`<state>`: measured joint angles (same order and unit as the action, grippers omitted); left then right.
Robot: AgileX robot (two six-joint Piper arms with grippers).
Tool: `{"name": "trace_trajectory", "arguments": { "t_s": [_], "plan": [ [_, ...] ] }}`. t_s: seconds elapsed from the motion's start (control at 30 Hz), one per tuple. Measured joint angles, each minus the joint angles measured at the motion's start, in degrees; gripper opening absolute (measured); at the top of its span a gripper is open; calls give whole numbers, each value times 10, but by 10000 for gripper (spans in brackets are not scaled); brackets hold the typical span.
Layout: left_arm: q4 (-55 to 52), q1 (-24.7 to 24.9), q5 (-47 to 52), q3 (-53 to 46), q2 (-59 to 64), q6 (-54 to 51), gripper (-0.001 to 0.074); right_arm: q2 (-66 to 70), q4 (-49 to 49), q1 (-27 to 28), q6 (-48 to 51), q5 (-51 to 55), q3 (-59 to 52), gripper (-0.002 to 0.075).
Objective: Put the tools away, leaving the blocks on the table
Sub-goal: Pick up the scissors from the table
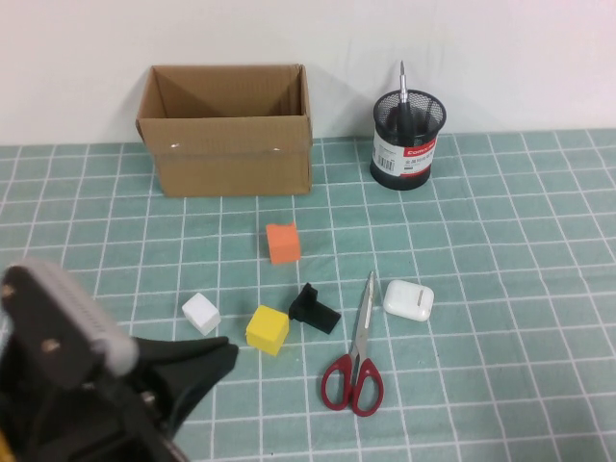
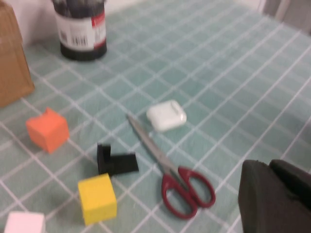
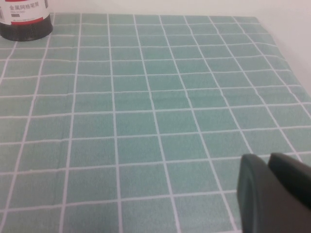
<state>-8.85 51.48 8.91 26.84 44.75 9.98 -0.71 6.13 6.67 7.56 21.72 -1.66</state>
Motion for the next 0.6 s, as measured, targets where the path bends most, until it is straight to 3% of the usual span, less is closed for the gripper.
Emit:
{"name": "trace_trajectory", "arguments": {
  "t_s": [0.6],
  "plan": [
    [0, 0, 38, -4, -73, 21, -3, 0, 0, 0, 0, 0, 0, -7]
  ]
}}
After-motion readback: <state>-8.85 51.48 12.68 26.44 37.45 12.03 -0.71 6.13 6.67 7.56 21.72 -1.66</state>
